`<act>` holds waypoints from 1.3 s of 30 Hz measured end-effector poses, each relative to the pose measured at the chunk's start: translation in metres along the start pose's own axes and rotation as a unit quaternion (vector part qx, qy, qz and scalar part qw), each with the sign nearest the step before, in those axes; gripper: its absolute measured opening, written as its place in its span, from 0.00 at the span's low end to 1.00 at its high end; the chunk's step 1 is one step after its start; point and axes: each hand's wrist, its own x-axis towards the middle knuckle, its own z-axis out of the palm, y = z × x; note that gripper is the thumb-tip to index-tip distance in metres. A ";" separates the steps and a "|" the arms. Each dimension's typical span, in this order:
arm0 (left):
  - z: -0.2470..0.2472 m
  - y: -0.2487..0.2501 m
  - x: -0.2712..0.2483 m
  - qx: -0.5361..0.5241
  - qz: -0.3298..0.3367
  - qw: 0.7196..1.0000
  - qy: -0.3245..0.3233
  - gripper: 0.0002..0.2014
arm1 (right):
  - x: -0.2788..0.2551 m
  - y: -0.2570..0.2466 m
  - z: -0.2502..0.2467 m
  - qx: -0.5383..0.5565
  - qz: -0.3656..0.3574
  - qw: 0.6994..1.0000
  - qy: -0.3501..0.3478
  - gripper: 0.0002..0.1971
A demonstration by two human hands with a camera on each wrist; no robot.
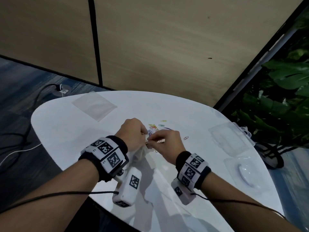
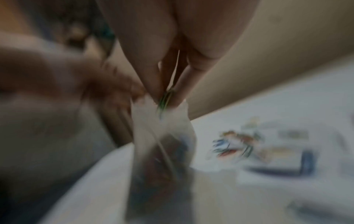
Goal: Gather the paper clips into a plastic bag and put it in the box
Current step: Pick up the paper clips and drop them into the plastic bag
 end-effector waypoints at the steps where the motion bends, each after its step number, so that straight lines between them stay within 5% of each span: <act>1: 0.001 0.000 -0.001 -0.006 0.004 1.000 -0.002 0.13 | -0.002 0.001 0.004 -0.089 -0.053 0.994 -0.022 0.05; 3: 0.004 0.000 -0.002 -0.018 0.008 1.000 -0.007 0.12 | -0.003 0.002 0.009 -0.194 -0.103 0.973 -0.074 0.08; 8: 0.004 0.000 -0.002 0.010 0.018 1.000 -0.003 0.14 | 0.009 -0.006 -0.006 -0.241 -0.087 0.949 -0.182 0.14; 13: -0.006 0.000 -0.003 0.004 -0.002 1.000 0.008 0.14 | 0.022 0.000 -0.039 -0.022 -0.017 0.998 -0.065 0.21; 16: -0.014 -0.005 -0.001 0.016 -0.016 1.000 0.006 0.13 | 0.025 0.038 -0.059 -0.057 0.116 0.991 -0.023 0.10; 18: -0.018 -0.013 0.002 0.011 -0.042 0.999 0.009 0.15 | 0.018 0.078 -0.065 -0.195 0.253 0.941 -0.112 0.31; 20: -0.021 -0.020 0.003 0.019 -0.062 0.998 0.007 0.13 | 0.006 0.106 -0.060 -0.321 0.308 0.873 -0.202 0.52; 21: -0.022 -0.023 0.003 0.027 -0.068 0.997 0.003 0.11 | 0.002 0.113 -0.054 -0.355 0.301 0.861 -0.205 0.54; 25: -0.024 -0.028 0.001 0.042 -0.063 0.997 -0.011 0.08 | 0.008 0.113 -0.029 -0.314 0.243 0.913 -0.091 0.47; 30: -0.028 -0.039 0.003 0.046 -0.056 0.997 -0.024 0.08 | 0.037 0.102 -0.009 -0.276 0.230 0.933 -0.015 0.32; 35: -0.032 -0.042 0.004 0.046 -0.050 0.997 -0.031 0.08 | 0.068 0.098 -0.002 -0.289 0.193 0.936 -0.055 0.46; 39: -0.032 -0.039 0.003 0.054 -0.041 0.997 -0.040 0.08 | 0.081 0.098 0.008 -0.404 0.072 0.902 -0.133 0.32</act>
